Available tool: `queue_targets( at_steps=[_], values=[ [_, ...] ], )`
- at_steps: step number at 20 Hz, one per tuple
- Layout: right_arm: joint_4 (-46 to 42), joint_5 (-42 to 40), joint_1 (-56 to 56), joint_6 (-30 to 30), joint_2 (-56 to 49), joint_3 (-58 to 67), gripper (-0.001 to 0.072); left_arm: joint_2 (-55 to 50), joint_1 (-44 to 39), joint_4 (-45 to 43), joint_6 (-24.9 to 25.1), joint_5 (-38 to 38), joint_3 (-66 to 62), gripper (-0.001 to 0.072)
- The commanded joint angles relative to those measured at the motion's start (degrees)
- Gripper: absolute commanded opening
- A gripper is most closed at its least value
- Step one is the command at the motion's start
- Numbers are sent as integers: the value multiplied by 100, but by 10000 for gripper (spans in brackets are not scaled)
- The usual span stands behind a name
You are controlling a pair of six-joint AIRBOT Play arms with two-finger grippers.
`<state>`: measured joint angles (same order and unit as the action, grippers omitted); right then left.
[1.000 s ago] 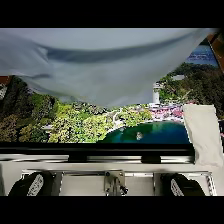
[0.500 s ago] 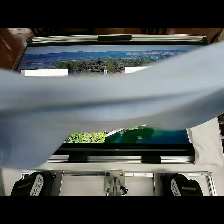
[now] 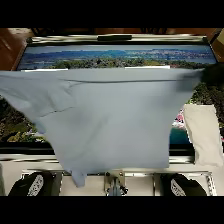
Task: Fold the shirts.
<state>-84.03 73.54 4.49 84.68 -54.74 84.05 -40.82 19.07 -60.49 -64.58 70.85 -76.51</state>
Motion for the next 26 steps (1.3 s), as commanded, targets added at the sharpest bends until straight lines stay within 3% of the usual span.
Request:
queue_targets(
  at_steps=[1,4,7,13,16,18,22,26],
  values=[
    [-37,-295,-269,-2,-1574,-348,64,-1281,-352,267,157,-352,859,31],
    [-52,-1567,-739,31,-2643,-348,65,-2570,-807,273,234,-1084,715,31],
    [24,-3008,-866,595,-3143,-348,65,-3550,-1038,452,131,-1685,326,31],
    [72,-5147,-839,833,-3438,-348,64,-4454,-1316,1145,131,-3206,116,31],
    [76,-5040,-586,852,-3438,-348,64,-4645,-1346,2006,131,-3947,116,31],
    [76,-4577,-339,1193,-3440,-348,64,-4776,-1388,2433,138,-4207,116,31],
    [-39,-3598,-127,1281,-3595,-348,65,-5154,-1604,2452,151,-3901,116,31],
    [72,-3582,-181,1427,-3803,-348,65,-5209,-1679,2448,192,-3838,116,31]
  ],
)
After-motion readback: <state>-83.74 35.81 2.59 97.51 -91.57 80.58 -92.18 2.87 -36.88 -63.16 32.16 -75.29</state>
